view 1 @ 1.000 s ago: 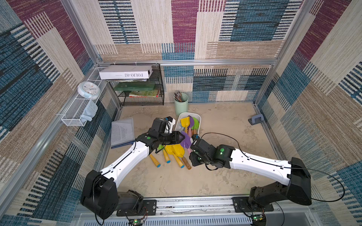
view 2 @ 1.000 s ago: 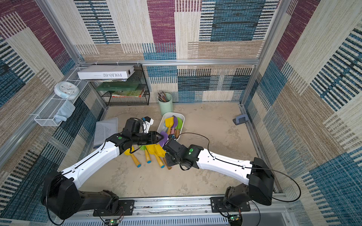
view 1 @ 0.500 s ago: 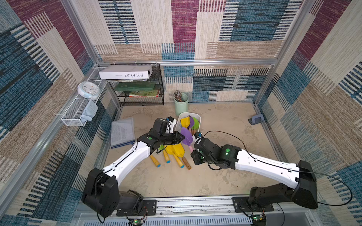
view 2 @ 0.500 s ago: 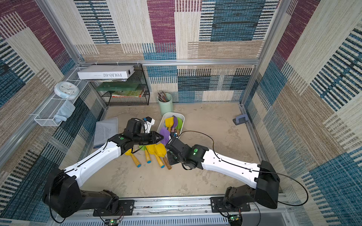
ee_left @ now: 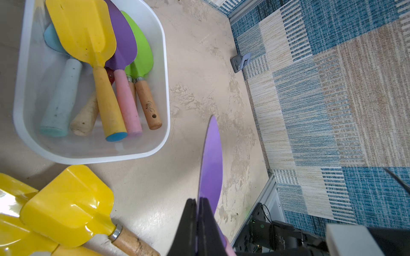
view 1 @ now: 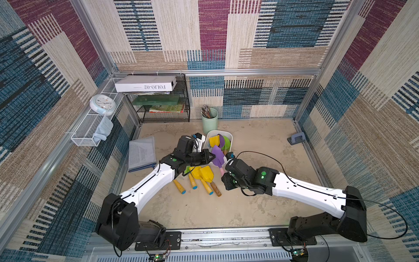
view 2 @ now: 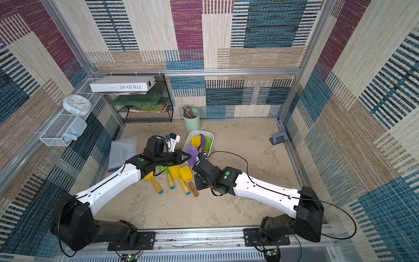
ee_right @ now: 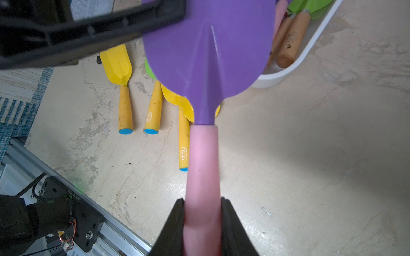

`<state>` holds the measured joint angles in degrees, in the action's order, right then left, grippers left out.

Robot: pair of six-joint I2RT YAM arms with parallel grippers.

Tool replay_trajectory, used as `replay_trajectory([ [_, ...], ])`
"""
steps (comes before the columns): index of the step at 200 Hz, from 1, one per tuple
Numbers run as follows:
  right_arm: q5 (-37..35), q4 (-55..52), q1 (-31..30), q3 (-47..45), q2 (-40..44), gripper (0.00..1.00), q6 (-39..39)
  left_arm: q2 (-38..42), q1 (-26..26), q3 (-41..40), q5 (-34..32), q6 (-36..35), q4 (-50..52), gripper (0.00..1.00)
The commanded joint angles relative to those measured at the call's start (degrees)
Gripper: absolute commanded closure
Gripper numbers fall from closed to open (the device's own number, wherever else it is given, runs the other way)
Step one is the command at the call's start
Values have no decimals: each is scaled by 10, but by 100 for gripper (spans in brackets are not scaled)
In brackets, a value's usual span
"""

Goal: Put the shovel into the storage box
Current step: Pick up the shovel from the center of the board.

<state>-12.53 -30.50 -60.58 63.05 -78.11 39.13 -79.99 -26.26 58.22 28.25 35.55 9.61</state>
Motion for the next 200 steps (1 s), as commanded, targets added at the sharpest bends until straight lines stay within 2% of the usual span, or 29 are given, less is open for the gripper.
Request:
replay_trajectory([
  [1,-22,27,7,4,16,59,-12,-19,0,23,-41,-43,34,100],
  [23,-26,20,17,1,33,51,-18,-53,2,75,-60,-76,70,100],
  [68,-34,14,44,-26,90,49,-27,-168,19,241,-75,-159,164,100],
  [150,-15,10,96,-79,153,49,-39,-413,83,624,43,-326,371,100],
  [172,-10,9,103,-84,154,49,-42,-452,91,696,44,-375,413,100],
  [200,-7,8,110,-91,154,49,-46,-486,100,751,83,-416,446,100],
])
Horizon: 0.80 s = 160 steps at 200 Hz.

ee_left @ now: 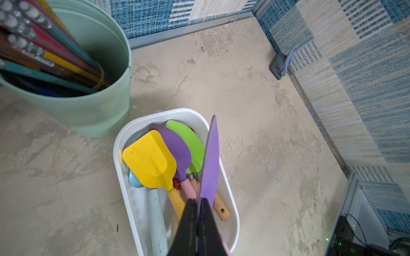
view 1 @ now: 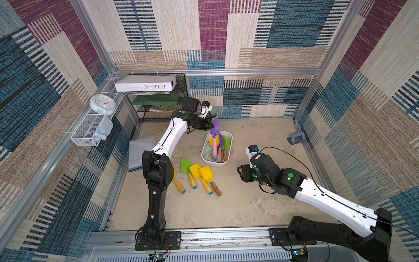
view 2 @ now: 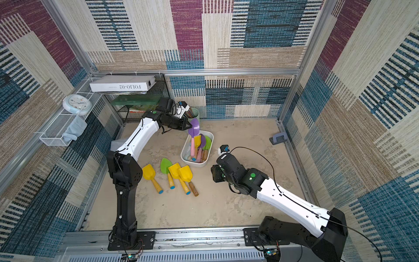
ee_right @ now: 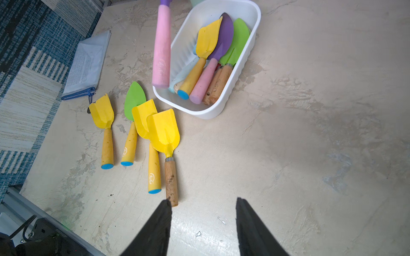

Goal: Put the shovel into the storage box
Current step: Pick up the shovel from the center of the board, then place the shovel in the storage box.

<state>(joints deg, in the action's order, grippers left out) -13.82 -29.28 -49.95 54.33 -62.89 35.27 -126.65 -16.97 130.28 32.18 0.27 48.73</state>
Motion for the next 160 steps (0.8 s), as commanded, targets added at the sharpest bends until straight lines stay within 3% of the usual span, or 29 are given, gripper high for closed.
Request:
replay_trajectory([
  [1,6,-4,4,-3,1,49,-7,-20,8,31,44,-64,55,100],
  [72,17,-6,17,-7,-11,50,-7,-67,9,56,42,-82,55,100],
  [160,28,0,23,-8,-36,50,-6,-97,9,71,-14,-88,21,100],
])
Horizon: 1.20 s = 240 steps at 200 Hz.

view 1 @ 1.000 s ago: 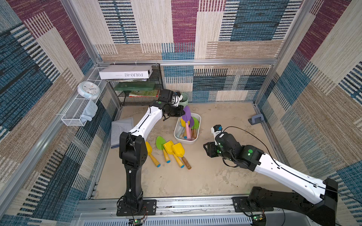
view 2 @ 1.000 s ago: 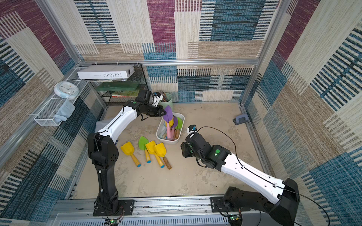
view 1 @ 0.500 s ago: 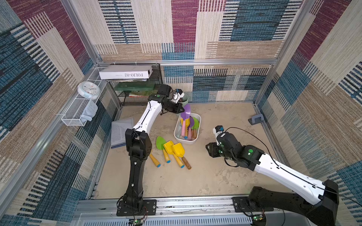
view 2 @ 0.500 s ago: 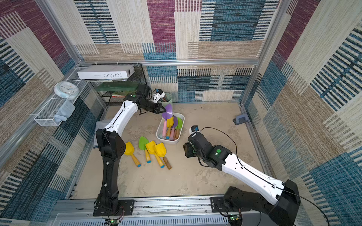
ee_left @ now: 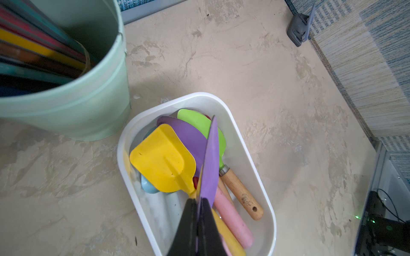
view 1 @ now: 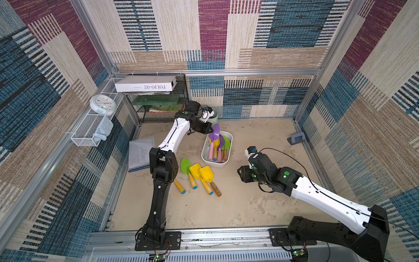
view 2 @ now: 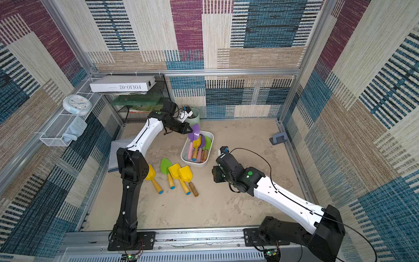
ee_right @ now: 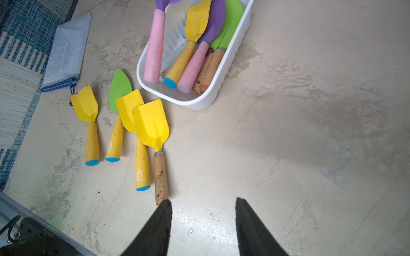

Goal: Put the shovel into the storage box
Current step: Place the shovel in the storage box.

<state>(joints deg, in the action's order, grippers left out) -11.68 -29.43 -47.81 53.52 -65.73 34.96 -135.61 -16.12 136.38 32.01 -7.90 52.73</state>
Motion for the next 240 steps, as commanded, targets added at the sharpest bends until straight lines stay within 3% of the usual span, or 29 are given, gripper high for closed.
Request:
replay_trajectory([
  [1,7,2,2,1,-8,50,-2,-8,0,11,-12,-6,-20,100],
  [91,27,16,5,5,-35,50,-7,-29,-1,-16,6,0,-23,100],
  [197,37,27,5,-5,-32,50,-4,-44,-12,-51,-47,21,-23,100],
  [240,40,30,5,-6,-34,50,-5,-46,-11,-51,-72,34,-22,69],
])
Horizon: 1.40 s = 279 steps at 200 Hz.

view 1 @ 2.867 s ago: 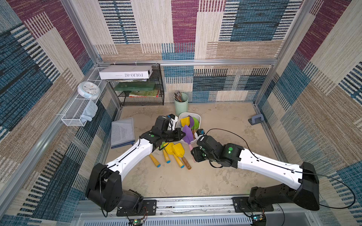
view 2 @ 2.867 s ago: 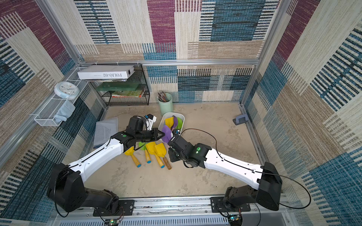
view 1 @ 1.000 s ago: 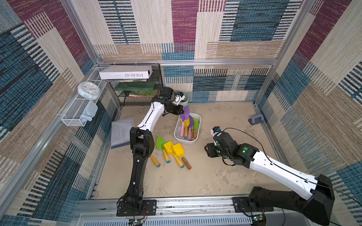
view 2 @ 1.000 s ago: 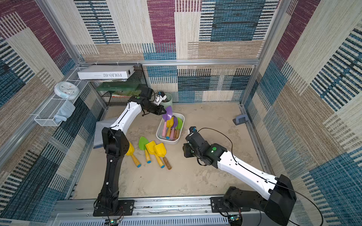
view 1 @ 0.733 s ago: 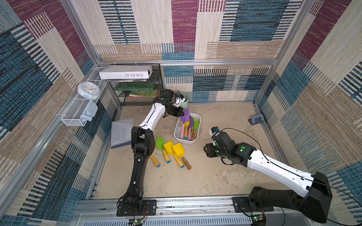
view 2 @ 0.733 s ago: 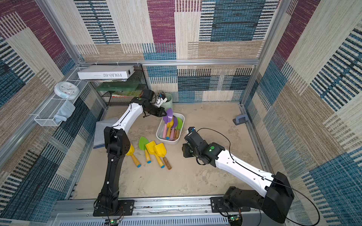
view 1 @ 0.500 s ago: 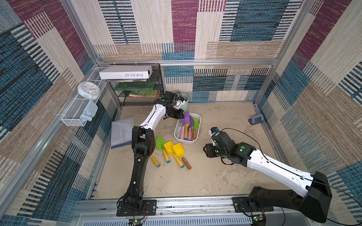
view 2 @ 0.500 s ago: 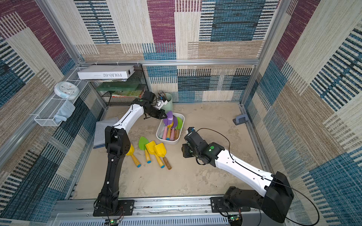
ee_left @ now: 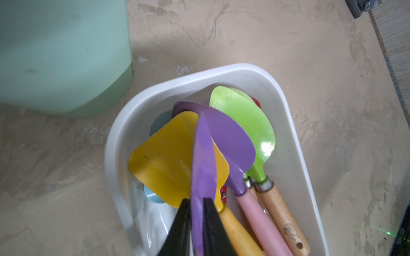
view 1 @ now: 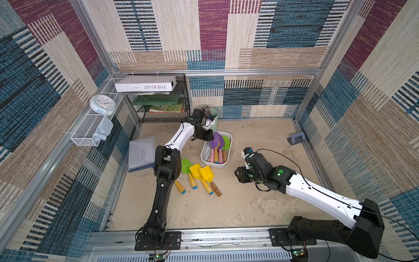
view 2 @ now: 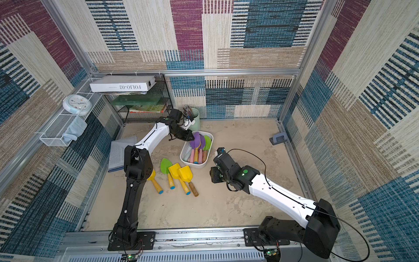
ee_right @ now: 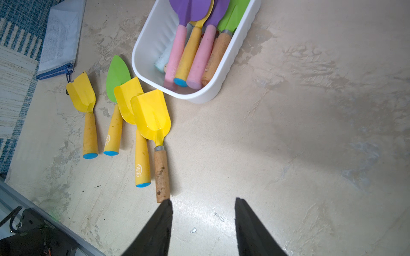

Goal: Put the shovel into the storage box
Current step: Place the shovel in the storage box, then pick up the shovel from the center of the board.

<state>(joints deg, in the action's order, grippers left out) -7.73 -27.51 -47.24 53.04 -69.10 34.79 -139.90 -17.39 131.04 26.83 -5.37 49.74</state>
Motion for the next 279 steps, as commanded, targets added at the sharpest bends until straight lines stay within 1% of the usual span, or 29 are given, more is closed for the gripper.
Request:
replay_trajectory([
  [1,1,11,0,-1,-1,50,-3,-2,1,2,-21,9,8,69],
  [18,2,12,0,-1,-2,50,-4,0,1,0,-26,12,7,62],
  [45,3,14,0,-1,-2,50,-5,6,0,-1,-27,17,8,55],
  [51,4,15,-1,-1,-2,50,-5,8,0,-2,-28,18,7,50],
  [61,4,15,-1,-2,-2,50,-6,15,-2,-2,-31,21,8,47],
  [75,5,16,0,-4,0,50,-5,26,-4,-3,-40,24,7,42],
  [95,6,17,-1,-7,3,50,-5,47,-7,-3,-56,32,7,38],
  [111,7,18,0,-11,8,50,-6,68,-9,-3,-74,43,7,32],
  [124,7,20,0,-15,14,50,-7,85,-10,-5,-88,53,7,30],
  [147,8,23,0,-23,25,50,-13,126,-14,-20,-108,76,10,30],
  [166,7,19,0,-24,30,50,-26,170,-16,-50,-137,122,22,30],
  [176,1,14,1,-22,34,50,-34,202,-17,-84,-151,160,29,31],
  [187,-2,10,5,-20,38,50,-45,246,-17,-143,-163,215,30,33],
  [198,0,7,14,-19,43,50,-57,294,-18,-217,-162,271,29,34],
  [214,11,5,32,-18,47,51,-76,368,-30,-337,-190,343,25,34],
  [242,40,17,59,-19,43,51,-114,477,-47,-522,-203,427,-2,34],
  [262,60,27,66,-16,29,51,-137,541,-50,-616,-232,487,-10,34],
  [279,72,34,67,-14,18,51,-152,592,-51,-679,-245,536,-23,34],
])
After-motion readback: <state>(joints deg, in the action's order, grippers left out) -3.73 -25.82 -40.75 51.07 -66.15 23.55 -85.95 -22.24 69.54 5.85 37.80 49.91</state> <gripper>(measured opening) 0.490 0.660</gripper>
